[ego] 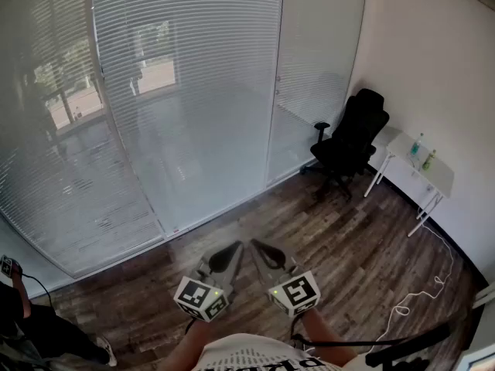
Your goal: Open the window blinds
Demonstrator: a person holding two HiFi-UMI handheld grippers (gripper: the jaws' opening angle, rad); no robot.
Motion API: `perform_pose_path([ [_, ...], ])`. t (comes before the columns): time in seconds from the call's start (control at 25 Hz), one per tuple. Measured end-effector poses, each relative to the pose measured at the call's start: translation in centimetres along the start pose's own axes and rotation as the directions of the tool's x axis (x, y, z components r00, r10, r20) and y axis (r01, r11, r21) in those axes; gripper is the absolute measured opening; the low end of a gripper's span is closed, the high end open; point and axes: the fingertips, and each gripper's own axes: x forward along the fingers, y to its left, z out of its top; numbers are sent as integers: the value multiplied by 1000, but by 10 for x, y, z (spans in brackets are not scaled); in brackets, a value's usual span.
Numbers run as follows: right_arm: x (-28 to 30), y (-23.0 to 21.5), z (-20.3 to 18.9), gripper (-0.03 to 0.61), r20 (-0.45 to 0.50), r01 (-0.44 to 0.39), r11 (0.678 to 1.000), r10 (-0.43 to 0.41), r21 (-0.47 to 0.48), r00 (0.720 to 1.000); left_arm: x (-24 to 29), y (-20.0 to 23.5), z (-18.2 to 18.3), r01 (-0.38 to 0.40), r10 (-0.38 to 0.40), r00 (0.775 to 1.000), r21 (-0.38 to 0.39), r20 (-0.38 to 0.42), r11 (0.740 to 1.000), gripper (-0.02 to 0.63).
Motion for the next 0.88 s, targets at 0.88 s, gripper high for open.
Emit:
perform_pose_path([
  [0.88,19,3,-1,9,-25,55,998,-55,14,998,0,17,9,39,-42,999,79,27,996,-8],
])
